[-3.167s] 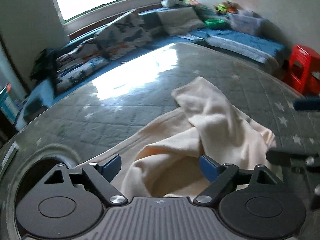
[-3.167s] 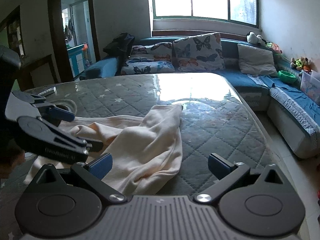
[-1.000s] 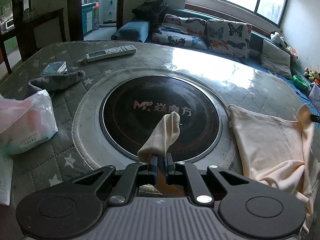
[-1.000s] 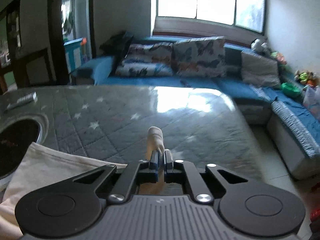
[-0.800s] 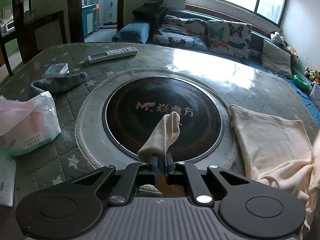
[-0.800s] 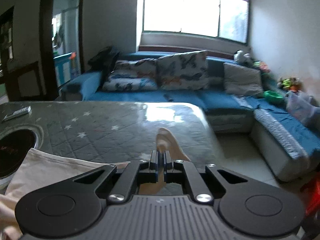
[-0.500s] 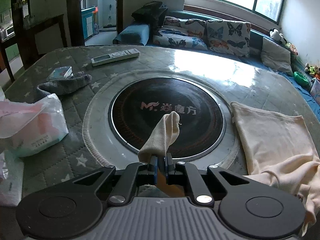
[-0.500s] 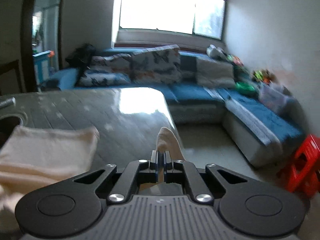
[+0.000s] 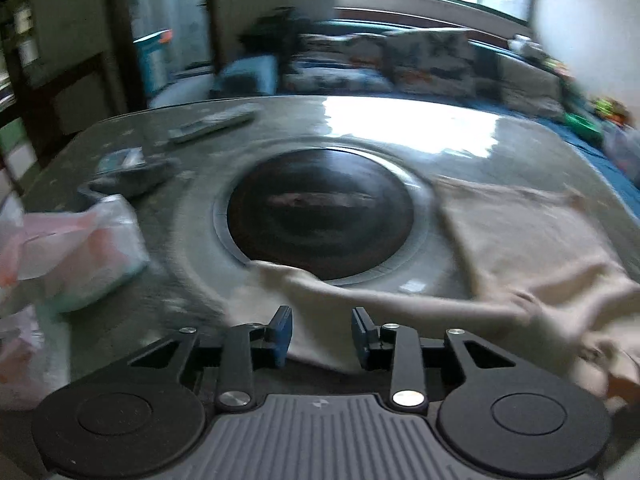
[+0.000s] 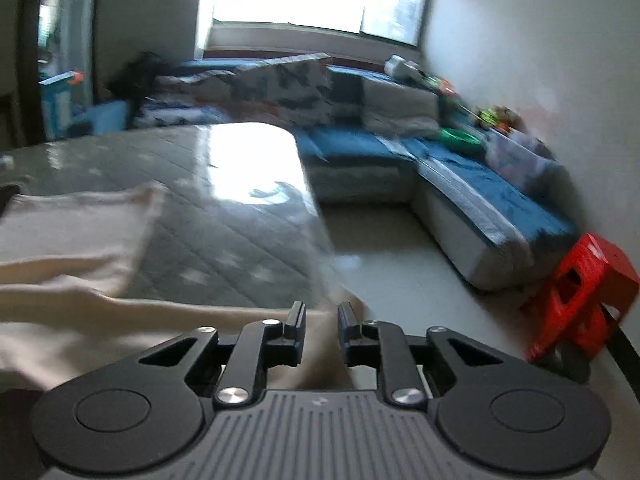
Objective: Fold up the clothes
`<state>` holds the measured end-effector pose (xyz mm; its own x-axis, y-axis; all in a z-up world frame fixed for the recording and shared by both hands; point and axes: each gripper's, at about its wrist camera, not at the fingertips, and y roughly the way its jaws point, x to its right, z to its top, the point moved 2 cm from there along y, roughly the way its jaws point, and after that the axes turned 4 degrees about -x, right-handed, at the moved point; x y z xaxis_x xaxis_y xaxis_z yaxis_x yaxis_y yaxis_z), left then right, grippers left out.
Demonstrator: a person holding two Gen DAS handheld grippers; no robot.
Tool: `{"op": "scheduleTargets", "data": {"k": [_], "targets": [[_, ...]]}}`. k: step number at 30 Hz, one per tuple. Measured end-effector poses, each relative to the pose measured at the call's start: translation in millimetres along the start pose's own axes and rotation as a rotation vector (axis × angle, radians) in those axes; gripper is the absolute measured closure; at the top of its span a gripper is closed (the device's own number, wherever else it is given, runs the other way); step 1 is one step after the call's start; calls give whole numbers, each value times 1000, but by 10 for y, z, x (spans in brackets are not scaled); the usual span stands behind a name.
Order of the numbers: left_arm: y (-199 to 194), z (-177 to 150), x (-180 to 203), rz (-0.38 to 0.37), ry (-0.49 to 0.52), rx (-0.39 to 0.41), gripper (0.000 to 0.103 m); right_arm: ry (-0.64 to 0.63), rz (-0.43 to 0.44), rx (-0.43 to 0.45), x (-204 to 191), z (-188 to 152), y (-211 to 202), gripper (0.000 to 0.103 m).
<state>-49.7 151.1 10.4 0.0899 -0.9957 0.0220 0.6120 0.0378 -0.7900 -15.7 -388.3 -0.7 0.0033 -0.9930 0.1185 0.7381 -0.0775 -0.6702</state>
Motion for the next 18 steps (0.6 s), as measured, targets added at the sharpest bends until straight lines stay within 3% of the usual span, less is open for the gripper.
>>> {"op": "scheduleTargets", "data": {"k": [2,9,13,18], "targets": [[-60,-69,215,-73,48,2,58,-29,72,14,-133,38,-102,71],[-199,-234,969,-276,227,8,50,-153,383,8,-829,101,-307,64],[-198,-289,1314,-337,330,21,50,-281,523,0,-1284,59,-394,62],[-64,-369,1530,-335,417,5,51,-404,615,-29,-1718,-16,-474,60]]}}
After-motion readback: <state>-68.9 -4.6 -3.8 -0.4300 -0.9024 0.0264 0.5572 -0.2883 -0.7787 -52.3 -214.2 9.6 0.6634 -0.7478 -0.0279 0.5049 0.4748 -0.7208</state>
